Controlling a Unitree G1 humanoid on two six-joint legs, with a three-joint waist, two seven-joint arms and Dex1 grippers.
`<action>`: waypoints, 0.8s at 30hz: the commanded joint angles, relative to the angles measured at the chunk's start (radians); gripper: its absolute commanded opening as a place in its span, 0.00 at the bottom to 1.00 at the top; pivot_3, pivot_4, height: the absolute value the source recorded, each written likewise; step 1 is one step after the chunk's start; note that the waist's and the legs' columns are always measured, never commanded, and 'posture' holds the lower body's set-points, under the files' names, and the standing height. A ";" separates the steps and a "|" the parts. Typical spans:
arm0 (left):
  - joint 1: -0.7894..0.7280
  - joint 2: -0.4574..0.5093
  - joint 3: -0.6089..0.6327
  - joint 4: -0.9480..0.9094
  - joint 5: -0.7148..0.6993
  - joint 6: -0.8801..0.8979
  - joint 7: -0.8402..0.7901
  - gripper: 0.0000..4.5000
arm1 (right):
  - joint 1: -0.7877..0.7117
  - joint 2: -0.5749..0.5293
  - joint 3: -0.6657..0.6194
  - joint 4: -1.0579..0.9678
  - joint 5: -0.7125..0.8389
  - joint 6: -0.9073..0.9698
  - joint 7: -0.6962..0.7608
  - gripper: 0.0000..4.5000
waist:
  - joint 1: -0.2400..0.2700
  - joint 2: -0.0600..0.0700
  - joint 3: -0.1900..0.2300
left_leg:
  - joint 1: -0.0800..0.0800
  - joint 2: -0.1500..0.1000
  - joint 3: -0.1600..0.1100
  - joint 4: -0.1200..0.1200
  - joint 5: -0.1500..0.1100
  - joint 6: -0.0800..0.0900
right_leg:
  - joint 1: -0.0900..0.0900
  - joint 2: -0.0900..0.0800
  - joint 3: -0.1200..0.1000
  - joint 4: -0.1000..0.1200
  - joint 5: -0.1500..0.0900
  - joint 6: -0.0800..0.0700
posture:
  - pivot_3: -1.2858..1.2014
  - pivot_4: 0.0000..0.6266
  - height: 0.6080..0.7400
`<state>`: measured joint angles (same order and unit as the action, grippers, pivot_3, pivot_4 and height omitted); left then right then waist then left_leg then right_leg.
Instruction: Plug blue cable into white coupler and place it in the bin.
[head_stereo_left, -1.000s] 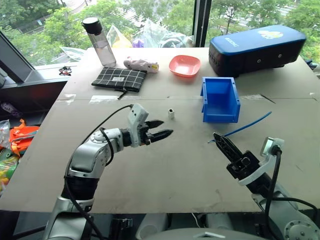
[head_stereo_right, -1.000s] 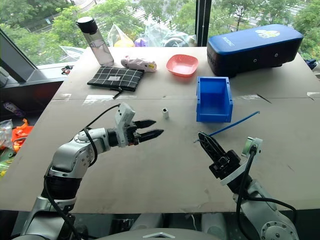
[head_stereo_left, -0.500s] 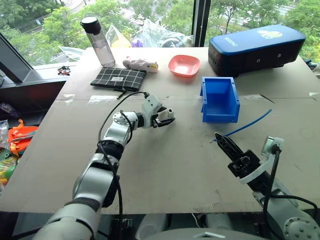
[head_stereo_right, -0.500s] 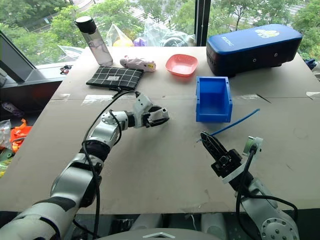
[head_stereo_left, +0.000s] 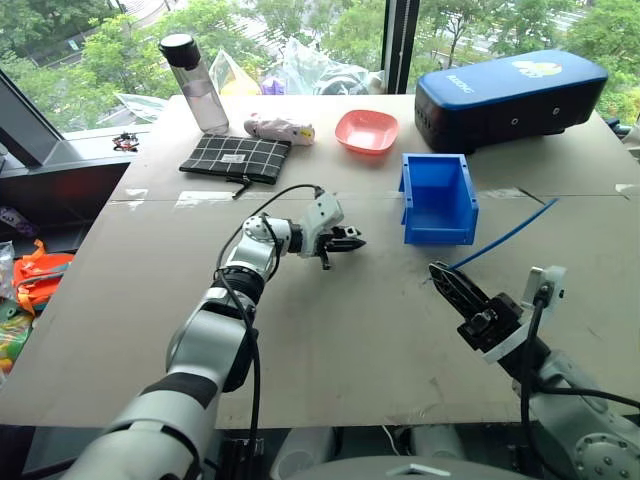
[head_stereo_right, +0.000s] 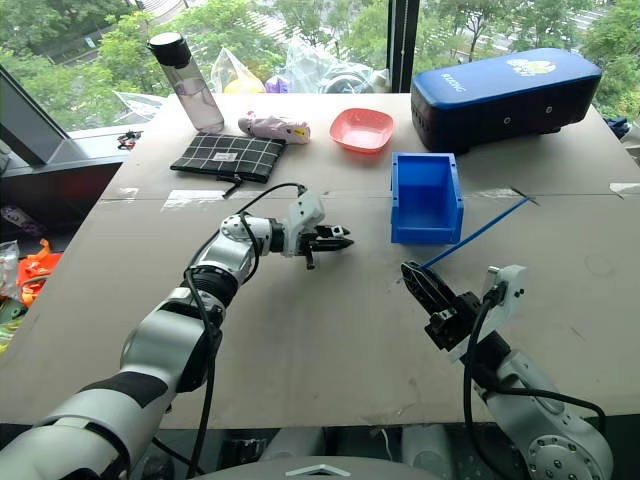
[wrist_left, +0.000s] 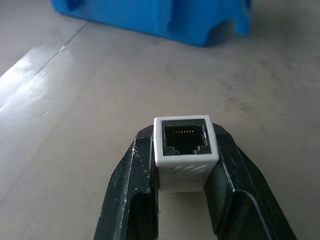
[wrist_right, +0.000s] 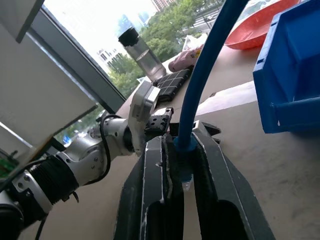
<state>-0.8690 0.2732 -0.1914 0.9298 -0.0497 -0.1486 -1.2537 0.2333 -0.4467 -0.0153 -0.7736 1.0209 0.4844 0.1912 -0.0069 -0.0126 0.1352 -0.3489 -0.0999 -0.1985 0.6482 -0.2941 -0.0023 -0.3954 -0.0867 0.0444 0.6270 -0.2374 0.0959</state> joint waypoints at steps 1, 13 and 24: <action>0.054 -0.055 -0.082 -0.189 -0.001 0.026 -0.080 0.13 | -0.098 -0.108 0.048 0.073 -0.167 0.018 0.125 0.00 | -0.002 0.000 0.000 | 0.000 0.000 0.000 0.000 0.000 0.000 | 0.000 0.000 0.000 0.000 0.000 0.000 | 0.52 0.24 0.98; 0.068 -0.120 -0.212 -0.199 0.108 0.021 -0.055 0.13 | -0.380 -0.170 0.200 0.469 -0.492 -0.108 0.511 0.00 | -0.004 0.000 0.000 | 0.000 0.000 0.000 0.001 0.000 0.000 | 0.001 0.000 0.000 0.000 0.000 0.000 | 0.52 0.24 0.98; 0.061 -0.111 -0.213 -0.213 0.106 0.040 -0.064 0.13 | -0.431 -0.139 0.104 0.487 -0.433 -0.065 0.652 0.00 | -0.006 0.000 0.000 | 0.000 0.000 -0.002 0.001 0.000 0.000 | 0.000 0.000 0.001 0.001 0.000 0.000 | 0.52 0.24 0.98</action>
<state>-0.8007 0.1673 -0.3947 0.7279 0.0461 -0.1164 -1.3235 -0.1747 -0.5864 0.1161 -0.2196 0.5335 0.4185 0.8026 -0.0128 -0.0131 0.1350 -0.3489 -0.0994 -0.2008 0.6494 -0.2940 -0.0025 -0.3954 -0.0867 0.0450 0.6279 -0.2370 0.0960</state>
